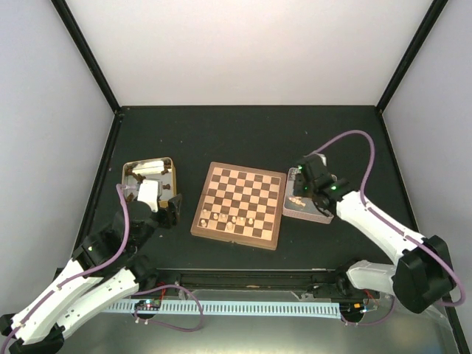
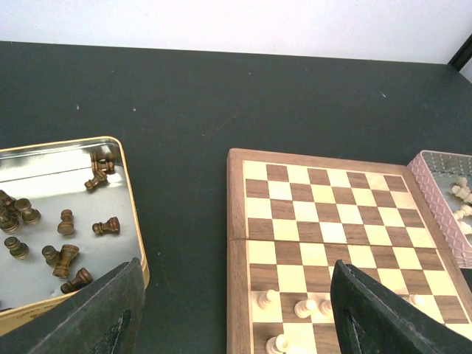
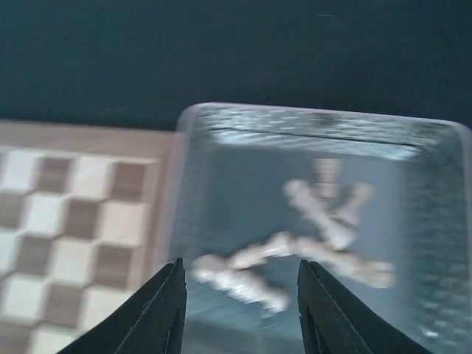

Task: Set up the chess pieces on the board
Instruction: Pick up the chess piece from the storage box.

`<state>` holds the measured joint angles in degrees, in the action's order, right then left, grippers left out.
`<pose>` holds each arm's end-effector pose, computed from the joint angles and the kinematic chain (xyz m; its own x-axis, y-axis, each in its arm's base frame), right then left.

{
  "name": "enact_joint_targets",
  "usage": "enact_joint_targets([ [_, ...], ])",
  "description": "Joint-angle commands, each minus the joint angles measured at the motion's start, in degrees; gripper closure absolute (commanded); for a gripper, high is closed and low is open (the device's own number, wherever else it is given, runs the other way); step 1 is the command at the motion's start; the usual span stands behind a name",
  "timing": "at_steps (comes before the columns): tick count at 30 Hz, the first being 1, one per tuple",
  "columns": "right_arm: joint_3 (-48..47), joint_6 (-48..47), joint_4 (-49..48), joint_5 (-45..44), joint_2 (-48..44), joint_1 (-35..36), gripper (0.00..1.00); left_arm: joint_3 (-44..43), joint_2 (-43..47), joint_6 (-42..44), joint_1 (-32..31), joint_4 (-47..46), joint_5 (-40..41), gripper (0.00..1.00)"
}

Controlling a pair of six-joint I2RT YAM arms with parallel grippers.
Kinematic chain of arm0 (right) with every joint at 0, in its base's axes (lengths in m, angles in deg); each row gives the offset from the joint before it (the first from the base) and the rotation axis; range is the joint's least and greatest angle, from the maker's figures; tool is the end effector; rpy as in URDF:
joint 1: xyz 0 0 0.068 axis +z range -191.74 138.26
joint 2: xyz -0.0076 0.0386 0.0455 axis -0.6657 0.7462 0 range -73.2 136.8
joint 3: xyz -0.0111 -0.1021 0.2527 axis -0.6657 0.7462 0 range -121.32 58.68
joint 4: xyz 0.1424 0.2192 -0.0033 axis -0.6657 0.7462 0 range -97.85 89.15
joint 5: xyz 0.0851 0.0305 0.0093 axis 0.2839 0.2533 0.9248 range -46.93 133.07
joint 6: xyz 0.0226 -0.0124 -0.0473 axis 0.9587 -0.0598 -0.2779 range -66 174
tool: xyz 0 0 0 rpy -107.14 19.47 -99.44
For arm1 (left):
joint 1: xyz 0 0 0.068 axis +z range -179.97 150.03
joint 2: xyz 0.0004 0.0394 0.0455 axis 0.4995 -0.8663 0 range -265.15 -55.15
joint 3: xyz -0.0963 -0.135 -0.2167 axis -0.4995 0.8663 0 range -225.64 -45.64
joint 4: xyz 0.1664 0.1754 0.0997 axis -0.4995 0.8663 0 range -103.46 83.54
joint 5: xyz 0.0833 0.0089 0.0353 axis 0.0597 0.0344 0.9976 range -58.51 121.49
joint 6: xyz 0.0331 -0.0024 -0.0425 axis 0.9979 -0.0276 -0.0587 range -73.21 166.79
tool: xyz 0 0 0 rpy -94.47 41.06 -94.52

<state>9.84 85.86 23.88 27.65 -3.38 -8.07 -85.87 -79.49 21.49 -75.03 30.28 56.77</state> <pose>0.2090 0.1278 0.2435 -0.7736 0.0960 -0.6263 0.0094 0.9901 0.1401 0.0762 -0.0548 0.2975 -0.4578 -0.0882 -0.8847 0.1965 0.9604 -0.1974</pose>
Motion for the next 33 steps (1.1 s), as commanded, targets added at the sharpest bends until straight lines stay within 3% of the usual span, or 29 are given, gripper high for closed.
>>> enact_joint_targets([
  [1,3.94,-0.56,-3.06,-1.14,-0.54,-10.32,0.56,-0.11,0.98,-0.01,0.25,0.71,0.26,0.29],
  [9,6.15,-1.31,-5.17,1.81,4.85,-19.22,0.65,-0.08,1.12,-0.18,0.30,0.74,0.29,0.29],
  [18,8.70,-1.10,-6.35,3.67,7.48,-19.51,0.70,-0.11,0.86,-0.03,0.24,0.66,0.30,0.29],
  [29,8.87,-1.29,-7.62,4.59,10.62,-19.53,0.96,-0.11,1.14,-0.05,0.28,0.69,0.30,0.29],
  [33,8.36,-1.33,-5.96,3.26,8.20,-19.52,0.99,-0.11,1.00,0.01,0.20,0.67,0.36,0.29],
])
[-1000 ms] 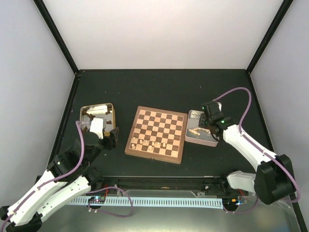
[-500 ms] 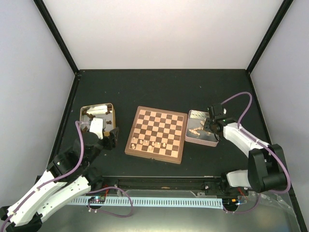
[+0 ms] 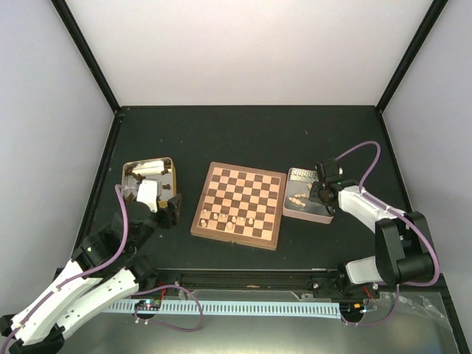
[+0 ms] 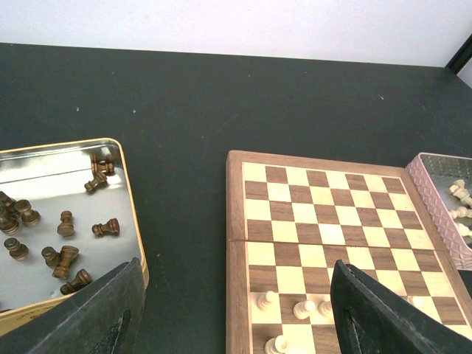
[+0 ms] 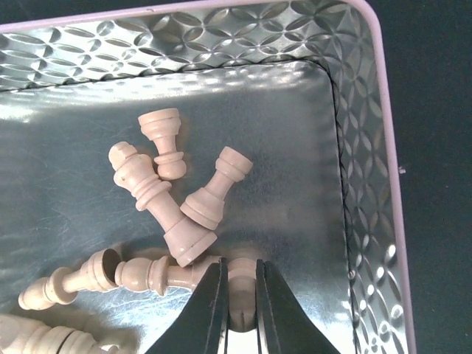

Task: Set up the chess pieces on the board
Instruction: Pick up the chess piece from the storage box, then place the chess piece on the chessboard.

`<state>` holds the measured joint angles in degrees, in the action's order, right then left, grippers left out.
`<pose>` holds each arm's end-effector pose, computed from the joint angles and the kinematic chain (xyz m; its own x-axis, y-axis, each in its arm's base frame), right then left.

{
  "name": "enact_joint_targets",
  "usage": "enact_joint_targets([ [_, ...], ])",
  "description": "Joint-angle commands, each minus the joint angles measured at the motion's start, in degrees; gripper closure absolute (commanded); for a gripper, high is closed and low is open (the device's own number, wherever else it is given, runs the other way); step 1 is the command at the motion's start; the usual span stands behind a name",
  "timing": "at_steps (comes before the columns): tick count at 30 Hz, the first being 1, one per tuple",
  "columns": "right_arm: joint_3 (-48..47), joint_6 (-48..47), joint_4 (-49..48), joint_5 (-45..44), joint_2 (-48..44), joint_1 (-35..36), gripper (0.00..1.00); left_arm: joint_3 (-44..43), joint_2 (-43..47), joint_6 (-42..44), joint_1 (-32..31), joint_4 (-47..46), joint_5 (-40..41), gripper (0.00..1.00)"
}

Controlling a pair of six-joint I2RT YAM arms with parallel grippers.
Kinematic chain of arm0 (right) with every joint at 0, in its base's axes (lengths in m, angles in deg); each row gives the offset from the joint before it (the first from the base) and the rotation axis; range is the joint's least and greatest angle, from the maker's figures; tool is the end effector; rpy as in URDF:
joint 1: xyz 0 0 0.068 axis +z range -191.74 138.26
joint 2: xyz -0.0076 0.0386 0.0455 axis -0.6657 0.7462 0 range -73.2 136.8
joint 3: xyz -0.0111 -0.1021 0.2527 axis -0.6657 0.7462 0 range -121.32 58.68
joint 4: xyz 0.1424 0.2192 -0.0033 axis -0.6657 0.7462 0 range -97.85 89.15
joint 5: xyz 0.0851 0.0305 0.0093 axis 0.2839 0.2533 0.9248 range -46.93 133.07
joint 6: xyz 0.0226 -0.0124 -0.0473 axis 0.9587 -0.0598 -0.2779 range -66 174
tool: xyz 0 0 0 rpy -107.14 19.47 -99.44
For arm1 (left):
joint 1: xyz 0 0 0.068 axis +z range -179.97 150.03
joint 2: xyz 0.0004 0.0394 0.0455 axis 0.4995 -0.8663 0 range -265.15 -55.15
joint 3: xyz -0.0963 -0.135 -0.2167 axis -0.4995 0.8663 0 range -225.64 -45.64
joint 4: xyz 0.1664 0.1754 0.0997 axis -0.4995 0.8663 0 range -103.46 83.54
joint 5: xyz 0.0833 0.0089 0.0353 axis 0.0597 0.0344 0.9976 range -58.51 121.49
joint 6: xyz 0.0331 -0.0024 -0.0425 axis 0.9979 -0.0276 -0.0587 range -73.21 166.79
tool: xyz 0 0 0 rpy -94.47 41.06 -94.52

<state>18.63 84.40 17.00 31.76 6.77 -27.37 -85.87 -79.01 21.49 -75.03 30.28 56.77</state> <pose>0.2409 0.0544 0.1638 -0.8379 0.2975 -0.4575 0.3034 0.9508 0.0627 0.0751 -0.0537 0.2981 -0.4526 -0.0934 -0.8868 0.1977 0.9592 -0.2020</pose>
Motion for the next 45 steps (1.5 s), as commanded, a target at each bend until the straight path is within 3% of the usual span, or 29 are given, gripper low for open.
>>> enact_joint_targets([
  [1,-0.65,0.11,1.53,-0.92,-2.80,-0.22,0.99,-0.11,0.41,0.08,0.26,0.64,0.36,0.29],
  [15,-3.40,-1.06,7.22,3.00,-10.54,0.19,0.99,-0.11,0.29,0.10,0.24,0.56,0.30,0.29],
  [20,-4.75,-1.50,8.96,4.62,-12.11,3.56,0.99,-0.16,0.06,0.19,0.28,0.51,0.30,0.29],
  [27,-11.27,0.82,11.37,2.37,-10.52,17.46,0.99,-0.29,-0.04,0.06,0.28,0.62,0.56,0.29],
  [37,-25.95,1.96,9.36,0.48,4.81,42.44,0.99,-0.67,3.02,-2.41,0.32,2.73,5.22,0.29],
  [45,-35.35,-0.18,10.02,0.02,15.91,53.18,0.99,-0.82,6.50,-4.42,0.32,4.22,8.53,0.29],
])
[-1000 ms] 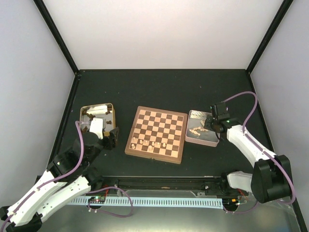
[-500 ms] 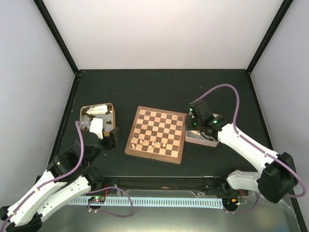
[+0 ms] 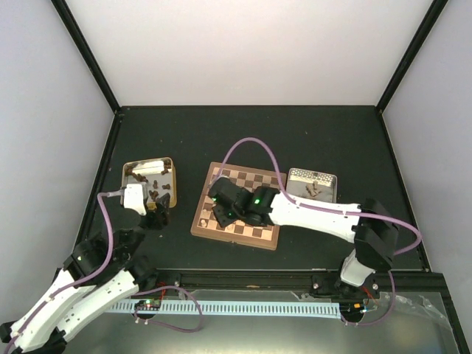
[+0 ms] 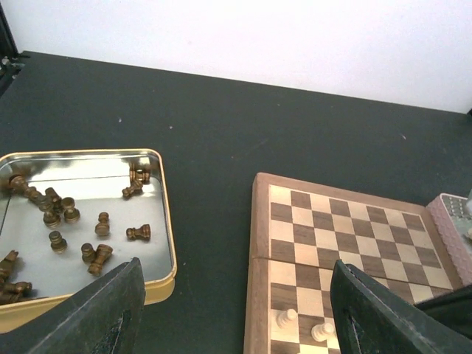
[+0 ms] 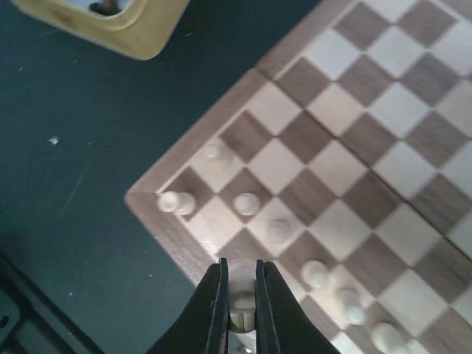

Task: Set up the chess pieces on the board
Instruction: Place the chess piece on the chessboard.

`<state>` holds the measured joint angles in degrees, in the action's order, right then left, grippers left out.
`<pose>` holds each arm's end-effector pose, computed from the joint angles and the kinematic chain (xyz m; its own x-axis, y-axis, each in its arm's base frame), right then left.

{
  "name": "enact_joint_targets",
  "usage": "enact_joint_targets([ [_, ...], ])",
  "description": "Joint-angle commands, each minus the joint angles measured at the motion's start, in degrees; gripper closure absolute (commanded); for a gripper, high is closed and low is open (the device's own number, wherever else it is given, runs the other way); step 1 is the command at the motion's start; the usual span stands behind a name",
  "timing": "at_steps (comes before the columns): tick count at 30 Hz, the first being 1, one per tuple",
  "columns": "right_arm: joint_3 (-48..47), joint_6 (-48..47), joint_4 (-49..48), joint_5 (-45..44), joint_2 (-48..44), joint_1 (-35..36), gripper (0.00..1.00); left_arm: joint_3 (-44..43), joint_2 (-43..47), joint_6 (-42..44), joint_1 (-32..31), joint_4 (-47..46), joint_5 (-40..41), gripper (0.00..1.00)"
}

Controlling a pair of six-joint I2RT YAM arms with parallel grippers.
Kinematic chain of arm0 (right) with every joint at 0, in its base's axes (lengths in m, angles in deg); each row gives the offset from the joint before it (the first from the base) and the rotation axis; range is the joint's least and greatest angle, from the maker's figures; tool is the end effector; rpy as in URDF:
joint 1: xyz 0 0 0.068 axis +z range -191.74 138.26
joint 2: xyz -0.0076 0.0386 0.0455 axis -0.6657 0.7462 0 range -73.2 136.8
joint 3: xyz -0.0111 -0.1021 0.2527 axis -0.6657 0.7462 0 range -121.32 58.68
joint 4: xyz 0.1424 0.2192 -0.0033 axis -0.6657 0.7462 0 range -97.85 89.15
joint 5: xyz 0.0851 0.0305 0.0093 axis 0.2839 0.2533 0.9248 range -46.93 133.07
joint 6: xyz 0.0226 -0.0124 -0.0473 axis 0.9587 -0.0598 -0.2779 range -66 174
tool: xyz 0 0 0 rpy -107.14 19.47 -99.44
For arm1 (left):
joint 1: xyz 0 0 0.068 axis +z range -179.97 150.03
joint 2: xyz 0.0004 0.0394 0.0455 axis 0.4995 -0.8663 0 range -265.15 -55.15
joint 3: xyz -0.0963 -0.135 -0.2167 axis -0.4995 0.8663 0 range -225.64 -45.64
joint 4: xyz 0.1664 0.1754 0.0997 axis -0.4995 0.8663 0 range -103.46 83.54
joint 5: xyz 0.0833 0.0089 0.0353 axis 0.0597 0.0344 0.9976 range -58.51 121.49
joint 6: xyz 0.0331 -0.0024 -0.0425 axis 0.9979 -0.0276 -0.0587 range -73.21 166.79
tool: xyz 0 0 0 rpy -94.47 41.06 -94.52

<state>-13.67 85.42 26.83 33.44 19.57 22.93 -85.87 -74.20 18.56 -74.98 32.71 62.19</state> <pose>0.1534 0.3099 0.2585 -0.7426 -0.3676 -0.5599 -0.5426 0.8202 0.1812 0.0638 -0.0381 0.3000 -0.3960 -0.1790 -0.9006 0.1063 0.9653 -0.2386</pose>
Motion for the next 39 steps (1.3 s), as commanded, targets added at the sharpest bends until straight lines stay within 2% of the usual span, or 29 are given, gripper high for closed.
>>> enact_joint_targets([
  [1,-3.59,-1.23,0.31,-1.71,3.98,3.44,0.99,-0.74,1.91,-1.56,0.28,1.80,3.29,0.29],
  [15,-8.67,-3.51,2.45,-1.57,14.47,6.76,0.99,-0.72,2.34,-1.81,0.28,1.93,3.37,0.29],
  [39,-9.16,-3.38,-1.35,-4.26,20.66,6.78,0.97,-0.52,2.05,-1.62,0.25,1.55,2.70,0.29],
])
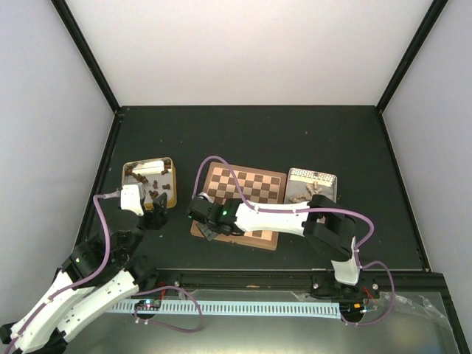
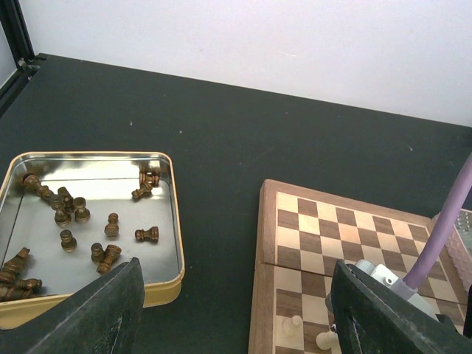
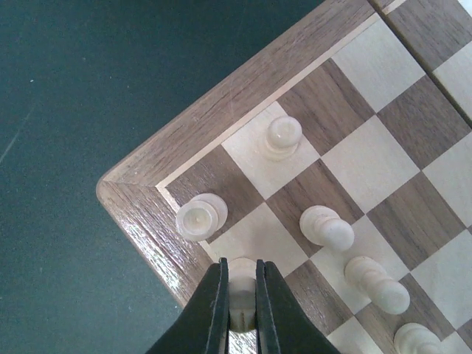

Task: Set up the chess pieces on the board
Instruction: Place the chess piece on the chessboard.

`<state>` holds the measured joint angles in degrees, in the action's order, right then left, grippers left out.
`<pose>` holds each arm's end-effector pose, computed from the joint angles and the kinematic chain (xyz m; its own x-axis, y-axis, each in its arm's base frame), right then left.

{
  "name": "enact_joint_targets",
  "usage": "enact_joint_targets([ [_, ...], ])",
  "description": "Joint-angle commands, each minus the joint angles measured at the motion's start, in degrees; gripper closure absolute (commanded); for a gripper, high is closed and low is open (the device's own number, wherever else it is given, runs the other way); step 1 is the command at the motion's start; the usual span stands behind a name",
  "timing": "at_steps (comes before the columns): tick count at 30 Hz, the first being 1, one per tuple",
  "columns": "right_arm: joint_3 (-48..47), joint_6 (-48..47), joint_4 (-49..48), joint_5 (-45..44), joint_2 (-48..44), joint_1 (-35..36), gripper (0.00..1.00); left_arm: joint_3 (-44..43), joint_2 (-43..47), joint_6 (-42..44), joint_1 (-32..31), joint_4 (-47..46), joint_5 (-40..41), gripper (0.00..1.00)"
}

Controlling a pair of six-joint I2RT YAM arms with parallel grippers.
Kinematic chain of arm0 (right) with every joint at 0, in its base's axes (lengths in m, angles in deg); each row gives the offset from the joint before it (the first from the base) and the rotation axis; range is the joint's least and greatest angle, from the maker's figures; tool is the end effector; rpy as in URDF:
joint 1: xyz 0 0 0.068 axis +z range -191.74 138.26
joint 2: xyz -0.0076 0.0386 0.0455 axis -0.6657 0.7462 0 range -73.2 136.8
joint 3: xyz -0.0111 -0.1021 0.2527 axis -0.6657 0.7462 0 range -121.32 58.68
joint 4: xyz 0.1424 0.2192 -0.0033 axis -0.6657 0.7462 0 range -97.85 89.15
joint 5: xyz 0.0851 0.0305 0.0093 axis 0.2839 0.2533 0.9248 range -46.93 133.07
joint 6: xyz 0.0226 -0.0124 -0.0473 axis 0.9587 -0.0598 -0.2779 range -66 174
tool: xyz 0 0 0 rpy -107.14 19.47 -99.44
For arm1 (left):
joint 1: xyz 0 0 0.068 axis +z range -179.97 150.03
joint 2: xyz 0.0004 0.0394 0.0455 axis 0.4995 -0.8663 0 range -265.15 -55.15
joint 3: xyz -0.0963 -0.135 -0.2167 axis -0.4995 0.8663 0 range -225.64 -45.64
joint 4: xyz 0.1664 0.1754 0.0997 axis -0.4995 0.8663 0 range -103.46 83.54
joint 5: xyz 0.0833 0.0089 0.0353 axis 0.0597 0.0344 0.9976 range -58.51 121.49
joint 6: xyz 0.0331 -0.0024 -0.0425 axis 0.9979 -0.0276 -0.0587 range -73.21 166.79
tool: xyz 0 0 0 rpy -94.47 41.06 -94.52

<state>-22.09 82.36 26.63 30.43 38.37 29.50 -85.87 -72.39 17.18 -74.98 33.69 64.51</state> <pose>0.1373 0.3797 0.1864 -0.6819 -0.5666 -0.4625 -0.6484 0.7609 0.0237 0.0595 -0.0321 0.3002 -0.3708 -0.2149 -0.9035 0.0670 0.9641 -0.2568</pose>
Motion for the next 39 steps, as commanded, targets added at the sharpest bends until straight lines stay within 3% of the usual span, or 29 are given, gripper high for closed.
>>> enact_joint_targets([
  [1,-0.81,-0.38,-1.24,-1.27,1.97,0.15,0.96,-0.55,0.26,-0.20,0.27,0.57,0.38,0.29],
  [12,-1.07,-0.47,-0.99,-2.63,2.89,0.12,0.93,-0.50,0.20,-0.19,0.27,0.57,0.28,0.28],
  [27,-1.09,-1.05,0.04,-2.04,-9.50,-0.33,0.70,-0.47,0.22,-0.19,0.28,0.57,0.30,0.28],
  [34,6.06,2.21,-0.38,-5.93,-18.45,-6.55,0.70,-0.41,0.37,-0.30,0.28,0.61,0.33,0.28],
  [39,15.73,4.11,-1.15,-7.89,-28.08,-16.35,0.70,-0.37,0.20,-0.26,0.28,0.45,0.12,0.28],
])
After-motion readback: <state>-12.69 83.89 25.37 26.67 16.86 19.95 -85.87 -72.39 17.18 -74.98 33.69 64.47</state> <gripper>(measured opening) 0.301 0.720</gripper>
